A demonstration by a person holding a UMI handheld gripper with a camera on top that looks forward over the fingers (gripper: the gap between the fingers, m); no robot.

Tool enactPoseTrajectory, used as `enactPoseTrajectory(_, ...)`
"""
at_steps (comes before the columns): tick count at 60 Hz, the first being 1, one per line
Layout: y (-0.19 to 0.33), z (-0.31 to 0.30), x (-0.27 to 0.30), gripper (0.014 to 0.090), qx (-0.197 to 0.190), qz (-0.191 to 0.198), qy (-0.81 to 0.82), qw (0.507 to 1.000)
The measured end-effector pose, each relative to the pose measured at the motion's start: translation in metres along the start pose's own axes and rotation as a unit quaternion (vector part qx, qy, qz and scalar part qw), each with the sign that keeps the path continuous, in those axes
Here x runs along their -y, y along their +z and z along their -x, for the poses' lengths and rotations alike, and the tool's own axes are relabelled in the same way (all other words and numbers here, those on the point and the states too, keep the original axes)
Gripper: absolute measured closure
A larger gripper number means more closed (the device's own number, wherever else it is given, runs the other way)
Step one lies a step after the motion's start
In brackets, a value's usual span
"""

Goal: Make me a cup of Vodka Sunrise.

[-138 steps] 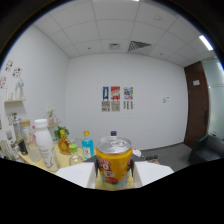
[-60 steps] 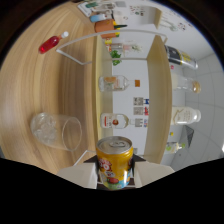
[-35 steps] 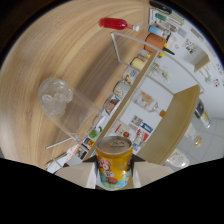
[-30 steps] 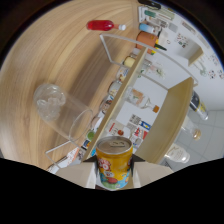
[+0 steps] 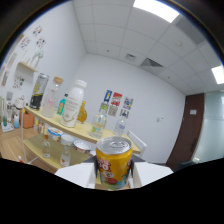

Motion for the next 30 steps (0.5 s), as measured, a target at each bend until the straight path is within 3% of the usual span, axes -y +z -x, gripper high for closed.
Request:
enactPoseTrajectory(15, 0.014, -0.056, -0.169, 0.0536, -0.025, 0.127, 0.198, 0.972)
enactPoseTrajectory(22, 0.023, -0.043, -0.237, 0.0535, -0.024, 0.177, 0.220, 0.959)
enactPoseTrajectory(30, 0.030, -0.024, -0.281, 0.0536, -0.004, 0.210, 0.228, 0.951)
